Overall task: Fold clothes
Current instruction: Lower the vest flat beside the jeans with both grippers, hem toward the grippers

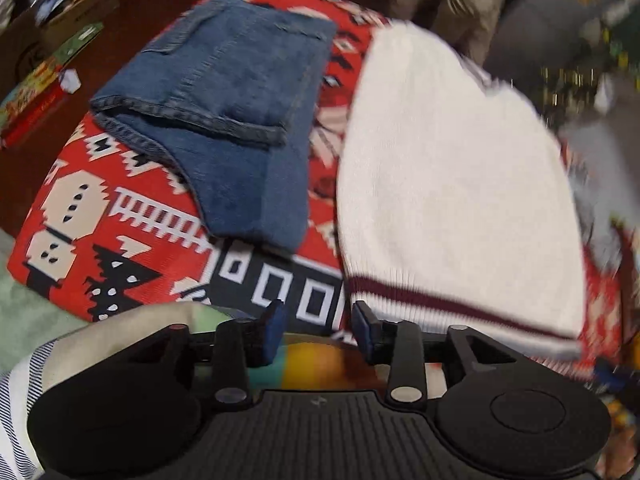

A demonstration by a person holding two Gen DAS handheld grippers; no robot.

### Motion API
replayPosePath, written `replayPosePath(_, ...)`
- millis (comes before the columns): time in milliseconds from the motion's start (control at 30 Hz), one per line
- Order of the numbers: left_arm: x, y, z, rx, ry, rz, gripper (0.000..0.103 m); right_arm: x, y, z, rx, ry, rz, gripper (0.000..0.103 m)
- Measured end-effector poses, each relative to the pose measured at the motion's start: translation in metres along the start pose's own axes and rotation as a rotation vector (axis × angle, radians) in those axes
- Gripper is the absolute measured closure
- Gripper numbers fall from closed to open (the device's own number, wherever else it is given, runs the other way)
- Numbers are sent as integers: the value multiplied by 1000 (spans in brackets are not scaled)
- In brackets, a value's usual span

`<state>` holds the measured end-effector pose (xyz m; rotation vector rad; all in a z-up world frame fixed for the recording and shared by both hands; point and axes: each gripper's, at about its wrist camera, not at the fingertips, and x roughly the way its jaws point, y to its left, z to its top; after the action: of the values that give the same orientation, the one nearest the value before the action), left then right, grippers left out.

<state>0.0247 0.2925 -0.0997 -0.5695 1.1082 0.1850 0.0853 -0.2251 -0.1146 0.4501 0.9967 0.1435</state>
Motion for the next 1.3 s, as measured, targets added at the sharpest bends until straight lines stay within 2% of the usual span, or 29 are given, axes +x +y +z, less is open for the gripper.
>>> replayPosePath(67, 4, 3, 7, -29, 5, -17, 63, -3, 1, 1, 0, -17, 21, 69)
replayPosePath(133, 12, -1, 15, -33, 15, -3, 63, -3, 3, 3, -2, -31, 40, 67)
replayPosePath(333, 46, -26, 22, 44, 85, 6, 62, 22, 6, 10, 3, -15, 59, 67)
replayPosePath(400, 55, -29, 21, 41, 107, 0, 62, 32, 8, 11, 8, -8, 58, 67)
replayPosePath(567, 66, -22, 23, -33, 134, -55, 71, 50, 14, 9, -2, 35, 63, 68)
replayPosePath(667, 65, -24, 22, -29, 106, -22, 75, 57, 13, 7, 13, 52, 49, 68)
replayPosePath(700, 64, -26, 20, -16, 102, -18, 75, 59, 12, 7, 23, 59, 52, 70)
replayPosePath(767, 65, -30, 19, 8, 110, -36, 76, 61, 12, 6, 24, 77, 71, 93)
replayPosePath(867, 67, -31, 17, 15, 133, -72, 76, 60, 22, 2, -43, 67, 37, 95)
replayPosePath(933, 68, -28, 17, -7, 139, -71, 84, 60, 25, 1, -63, 65, 28, 95)
replayPosePath(1033, 68, -28, 16, -18, 129, -32, 96, 63, 17, 2, -15, 83, 48, 87)
replayPosePath(1100, 64, -36, 14, 24, 85, 32, 96, 64, 19, 0, -36, 83, 23, 97)
replayPosePath(1200, 55, -49, 10, 82, 17, 119, 96, 61, 34, -6, -157, 49, -69, 97)
replayPosePath(1300, 39, -38, 7, 21, -3, 124, 96, 43, 32, -7, -161, -3, -101, 98)
